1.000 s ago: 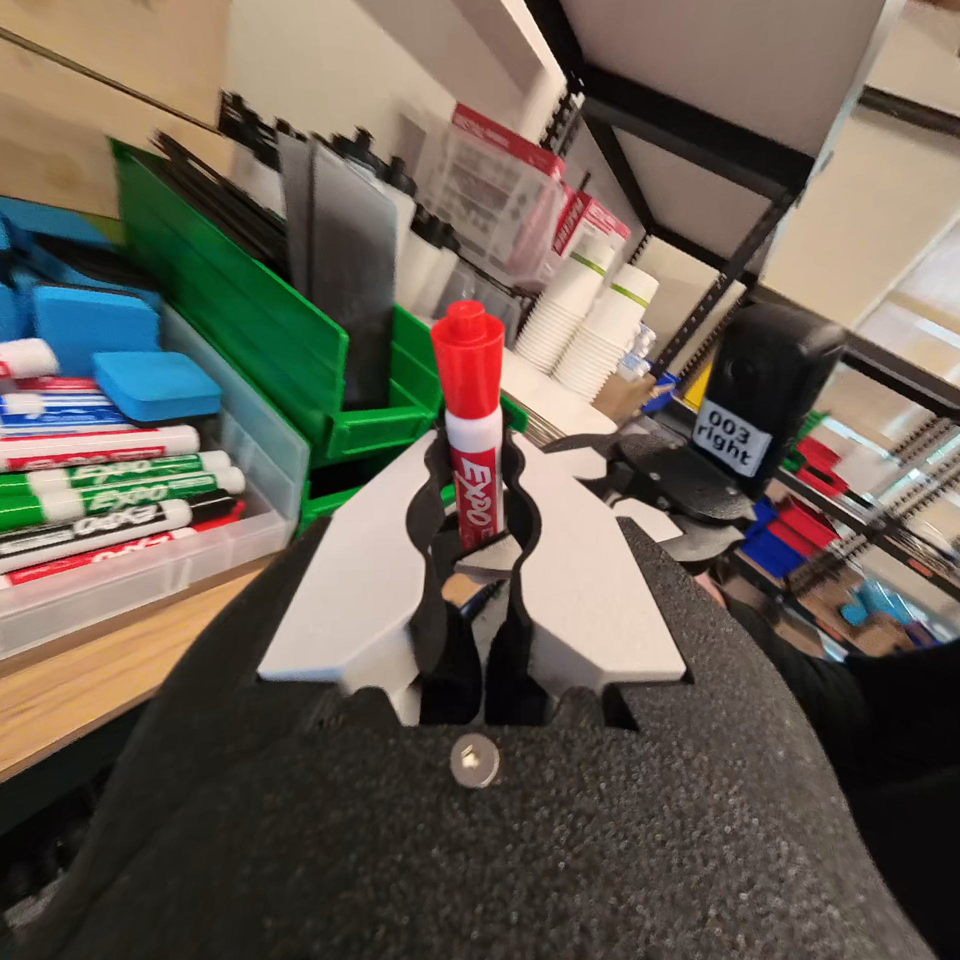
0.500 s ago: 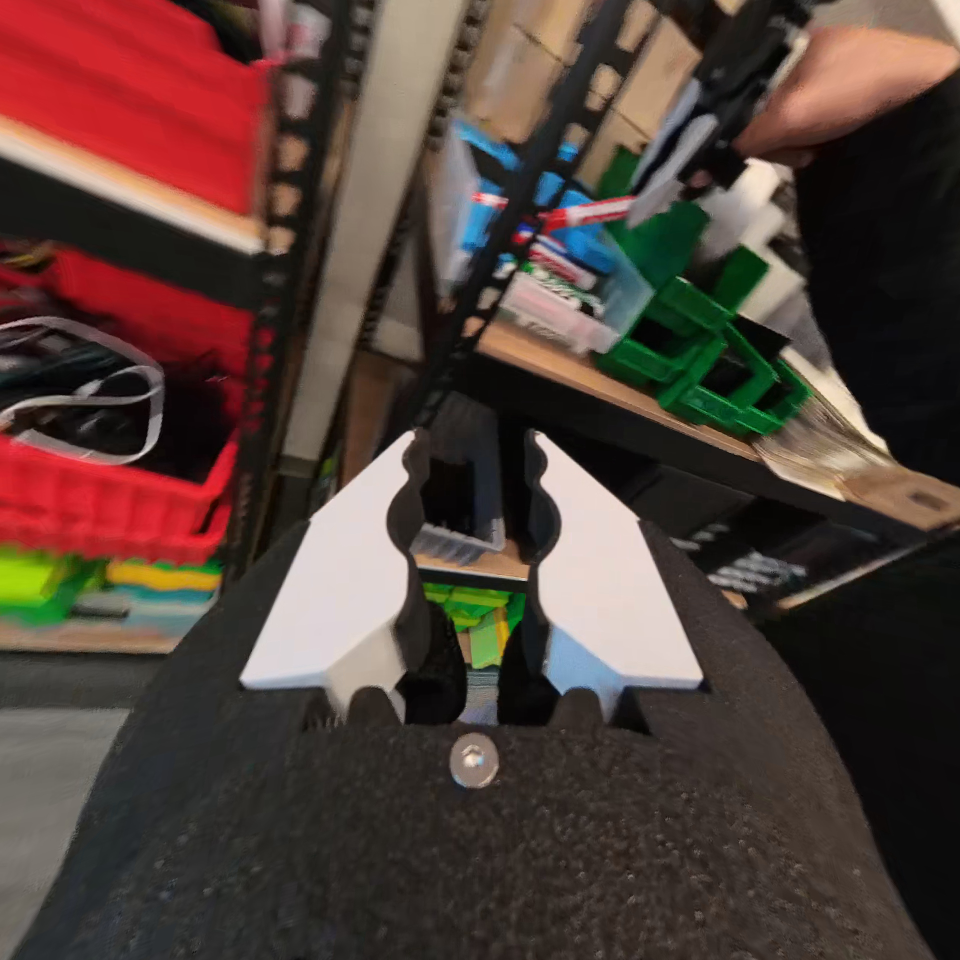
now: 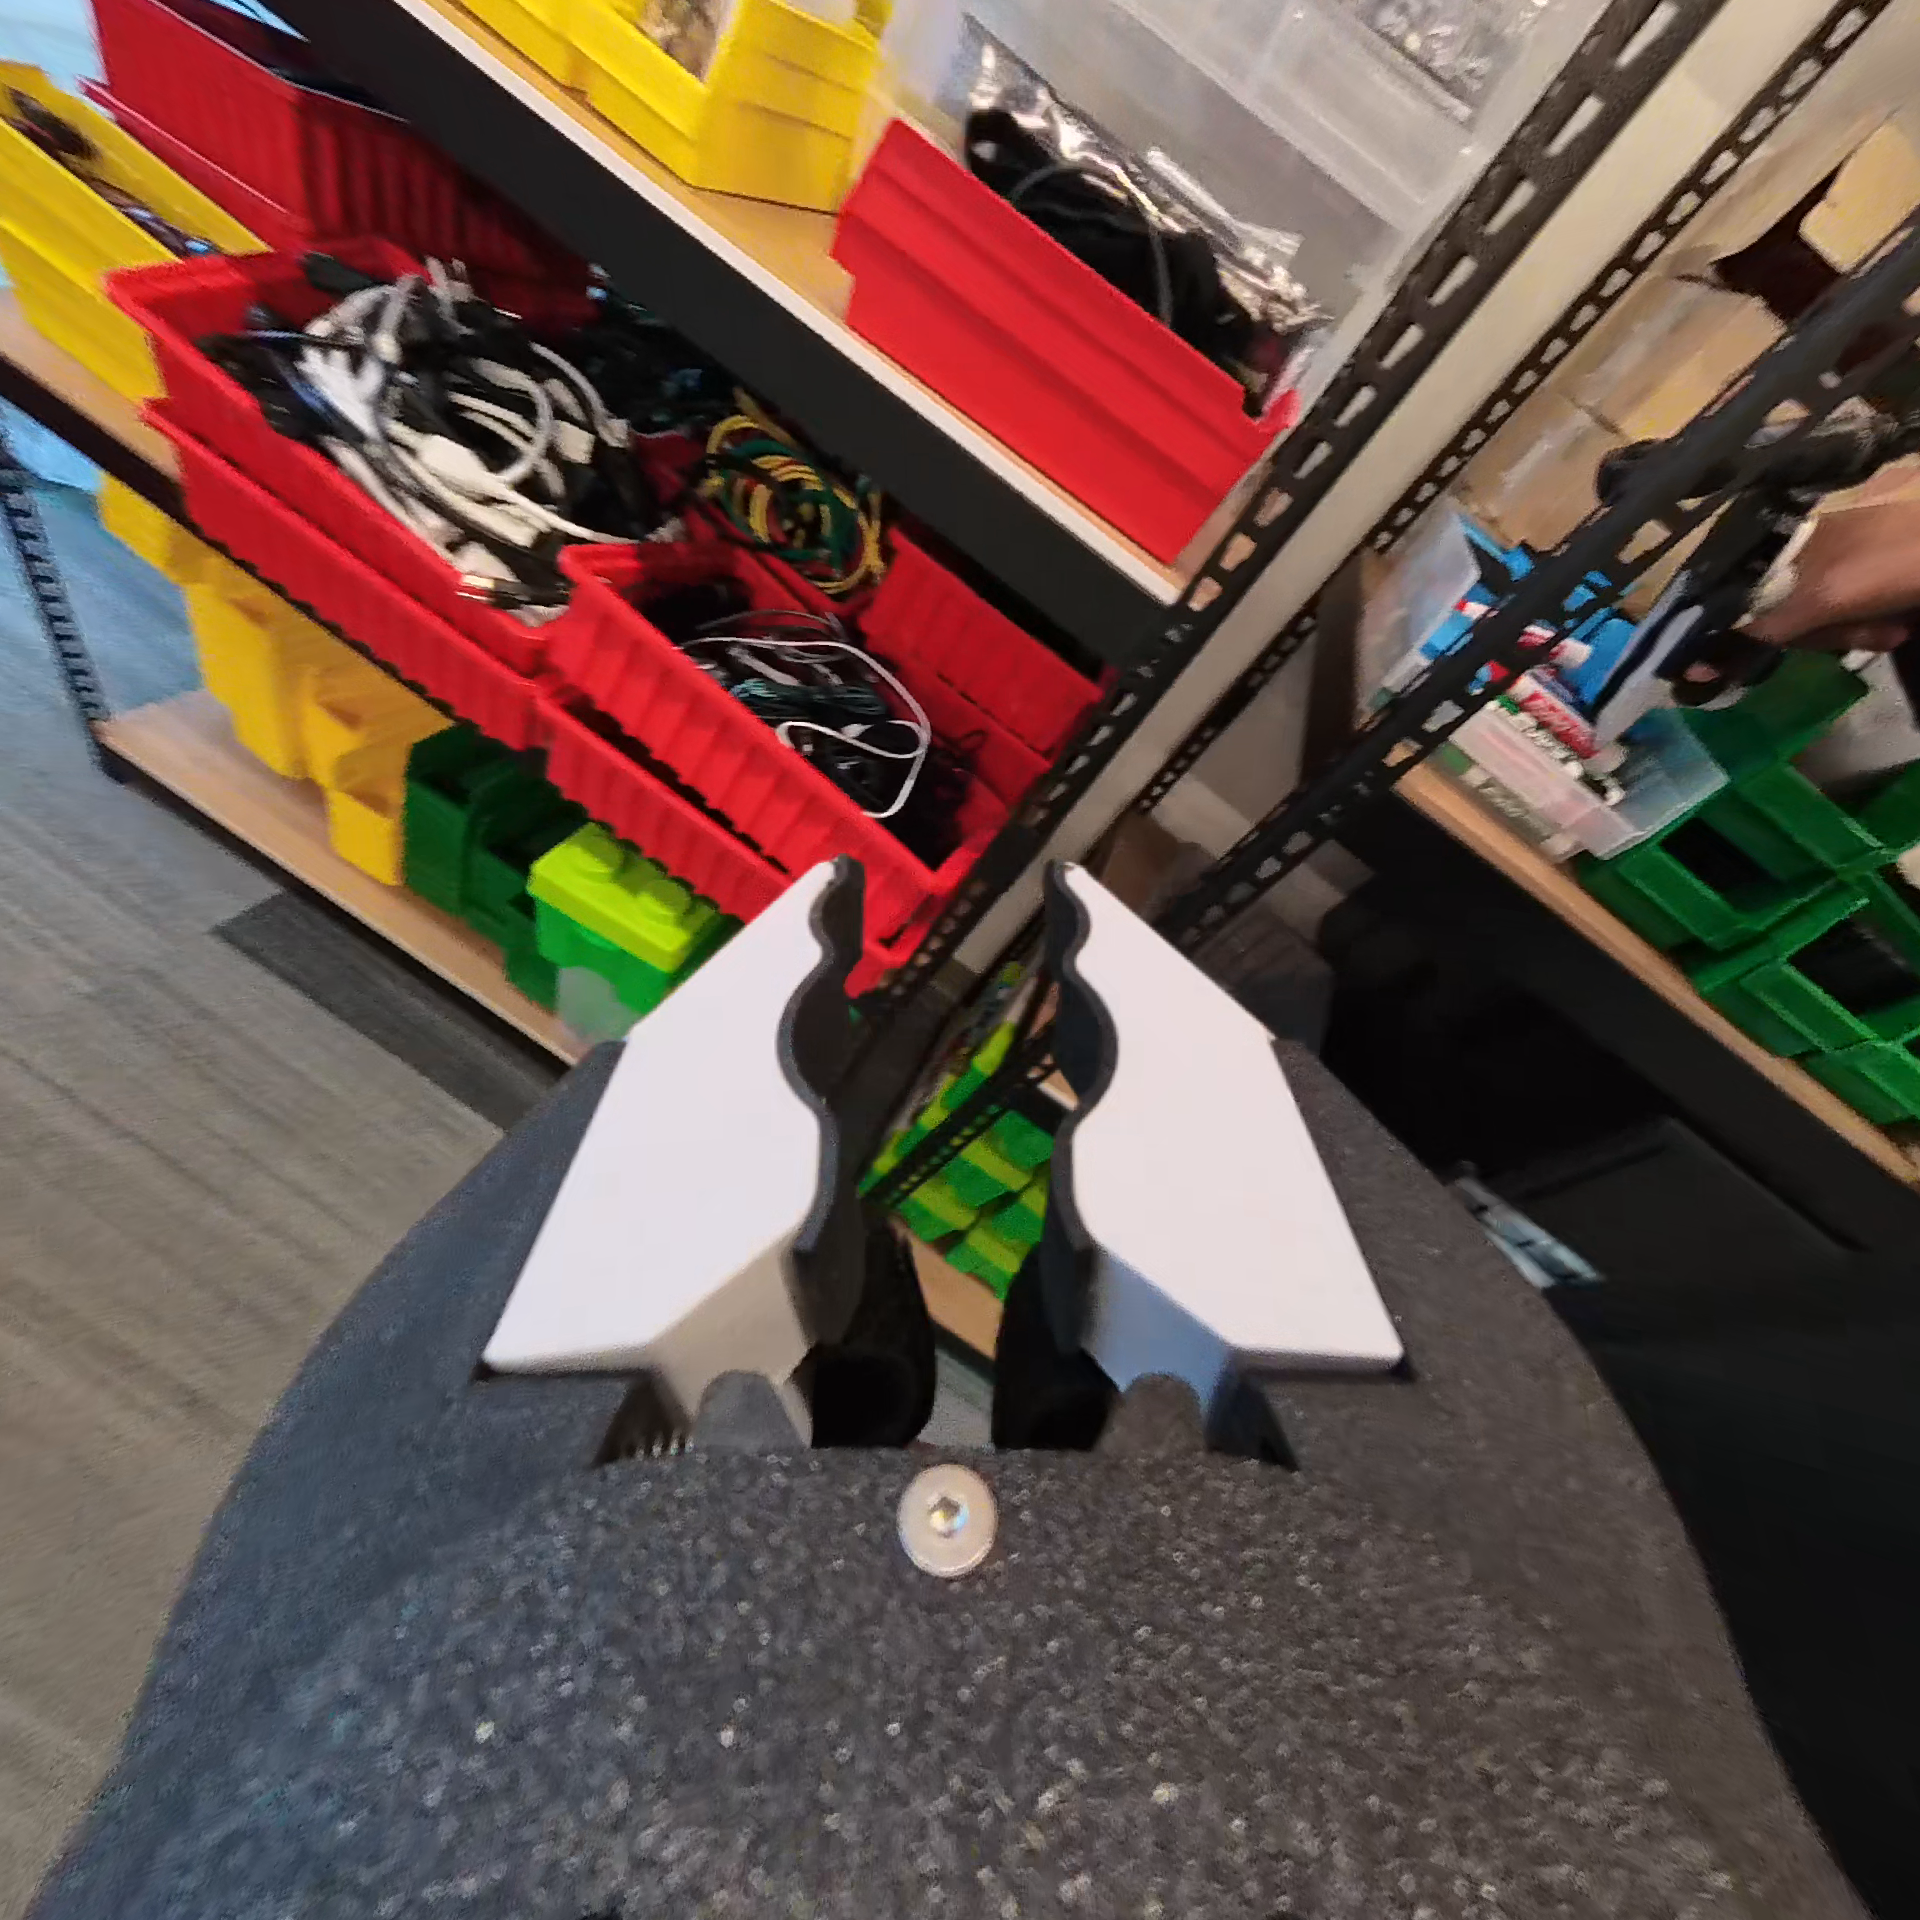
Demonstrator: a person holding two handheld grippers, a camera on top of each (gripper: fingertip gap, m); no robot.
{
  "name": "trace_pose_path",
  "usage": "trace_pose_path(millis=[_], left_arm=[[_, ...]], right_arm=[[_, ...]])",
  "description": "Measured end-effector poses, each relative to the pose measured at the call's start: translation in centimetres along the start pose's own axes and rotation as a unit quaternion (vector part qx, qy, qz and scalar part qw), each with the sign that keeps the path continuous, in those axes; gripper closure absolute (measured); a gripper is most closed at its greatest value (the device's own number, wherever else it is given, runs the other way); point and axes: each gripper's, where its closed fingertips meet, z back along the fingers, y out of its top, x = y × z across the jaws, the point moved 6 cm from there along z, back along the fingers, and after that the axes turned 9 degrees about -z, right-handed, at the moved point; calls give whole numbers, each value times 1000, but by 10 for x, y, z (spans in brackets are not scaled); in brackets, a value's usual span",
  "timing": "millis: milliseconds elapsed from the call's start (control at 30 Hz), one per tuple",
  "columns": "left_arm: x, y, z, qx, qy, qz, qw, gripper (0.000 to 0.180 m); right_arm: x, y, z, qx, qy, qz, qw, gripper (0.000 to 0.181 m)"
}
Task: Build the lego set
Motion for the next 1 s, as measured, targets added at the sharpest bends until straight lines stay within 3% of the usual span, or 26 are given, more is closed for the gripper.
trace_pose_path(millis=[33, 133, 267, 333, 433, 500, 533, 600, 733, 867, 1000], left_arm=[[-11, 2, 11, -3, 9, -6, 1000, 147], [-44, 10, 52, -1, 29, -17, 999, 148], [-87, 18, 110, 11, 76, -38, 996, 147], [-112, 19, 140, 17, 110, -46, 993, 147], [-154, 17, 189, 19, 168, -46, 985, 147], [-180, 16, 218, 22, 202, -35, 978, 148], [-194, 15, 231, 28, 215, -28, 976, 148], [-221, 18, 255, 42, 235, -15, 971, 148], [-281, 28, 294, 61, 256, -5, 965, 148], [-351, 39, 352, 75, 302, -32, 950, 148], [-435, 50, 440, 74, 390, -37, 917, 149]], right_arm=[[0, 3, 1, 18, 7, -8, 1000, 147], [-4, 7, 15, 91, 51, -47, 993, 130], [8, -11, 75, 307, 63, -173, 934, 117], [7, -44, 117, 434, 20, -255, 864, 120], [-47, -111, 185, 616, -40, -342, 708, 123], [-123, -136, 234, 743, -5, -317, 589, 132], [-169, -134, 255, 787, 37, -272, 552, 133], [-258, -98, 286, 811, 104, -182, 547, 133], [-420, 58, 325, 790, 148, 19, 595, 130], [-594, 223, 364, 788, 284, 214, 502, 128], [-787, 358, 399, 709, 410, 342, 461, 123]])
